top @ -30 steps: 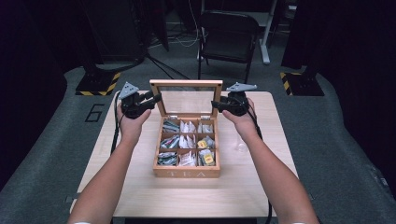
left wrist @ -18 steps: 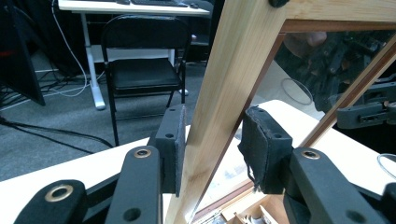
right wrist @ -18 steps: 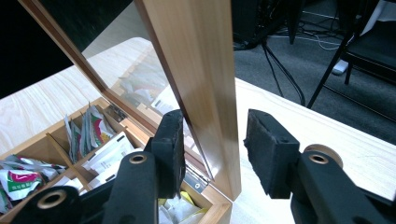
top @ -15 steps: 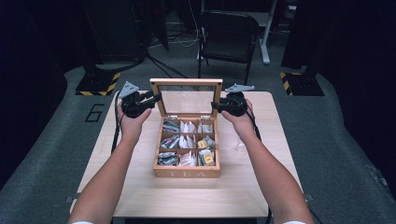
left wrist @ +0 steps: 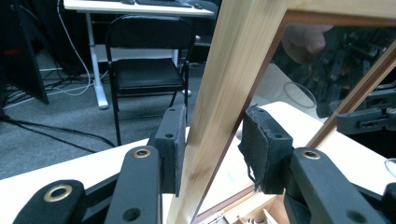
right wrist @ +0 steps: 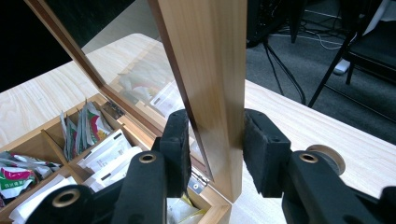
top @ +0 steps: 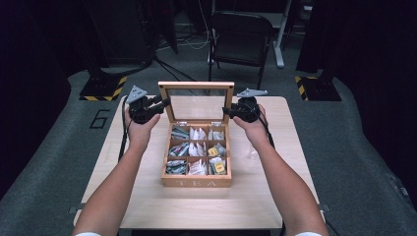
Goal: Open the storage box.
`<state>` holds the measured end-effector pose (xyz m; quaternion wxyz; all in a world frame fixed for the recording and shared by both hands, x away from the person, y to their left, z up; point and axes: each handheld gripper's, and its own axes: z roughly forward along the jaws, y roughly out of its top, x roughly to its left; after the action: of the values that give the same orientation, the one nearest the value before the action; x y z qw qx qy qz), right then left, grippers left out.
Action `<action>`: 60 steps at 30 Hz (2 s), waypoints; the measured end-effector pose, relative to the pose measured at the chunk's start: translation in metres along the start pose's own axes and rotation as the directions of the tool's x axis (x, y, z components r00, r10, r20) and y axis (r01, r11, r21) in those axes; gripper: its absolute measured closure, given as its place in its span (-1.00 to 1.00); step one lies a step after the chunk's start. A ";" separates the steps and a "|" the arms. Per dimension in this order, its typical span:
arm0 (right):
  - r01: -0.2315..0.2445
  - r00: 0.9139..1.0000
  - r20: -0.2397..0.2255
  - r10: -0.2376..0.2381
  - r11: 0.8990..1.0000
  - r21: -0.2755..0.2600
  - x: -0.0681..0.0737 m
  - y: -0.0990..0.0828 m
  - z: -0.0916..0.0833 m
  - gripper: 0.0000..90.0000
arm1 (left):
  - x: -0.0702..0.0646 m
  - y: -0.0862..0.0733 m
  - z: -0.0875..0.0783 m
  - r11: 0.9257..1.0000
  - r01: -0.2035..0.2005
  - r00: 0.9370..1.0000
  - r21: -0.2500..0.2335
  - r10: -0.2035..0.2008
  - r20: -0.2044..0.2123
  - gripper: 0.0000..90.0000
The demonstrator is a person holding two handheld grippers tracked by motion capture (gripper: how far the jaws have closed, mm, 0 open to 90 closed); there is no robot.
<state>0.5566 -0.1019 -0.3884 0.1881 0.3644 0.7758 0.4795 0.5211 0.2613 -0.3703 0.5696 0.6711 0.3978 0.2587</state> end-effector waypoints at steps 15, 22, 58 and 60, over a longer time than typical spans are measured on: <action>-0.013 1.000 0.007 0.013 1.000 -0.005 -0.003 0.001 0.002 0.41 | 0.005 -0.006 0.009 1.000 0.001 1.000 0.028 -0.001 -0.011 0.37; -0.016 1.000 0.010 0.017 1.000 -0.009 -0.004 0.001 0.004 0.42 | 0.006 -0.007 0.012 1.000 0.012 1.000 0.022 -0.011 -0.015 0.37; -0.102 0.994 0.047 0.102 0.995 0.003 -0.015 0.009 0.020 0.46 | 0.003 -0.004 0.000 0.999 0.025 1.000 0.044 -0.025 -0.008 0.27; -0.107 0.993 0.052 0.106 0.994 0.016 -0.015 0.010 0.021 0.46 | 0.003 -0.004 0.000 0.999 0.025 1.000 0.045 -0.025 -0.009 0.27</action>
<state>0.5836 -0.0978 -0.3900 0.1786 0.4190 0.7546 0.4724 0.5221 0.2641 -0.3743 0.5557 0.6778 0.4142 0.2453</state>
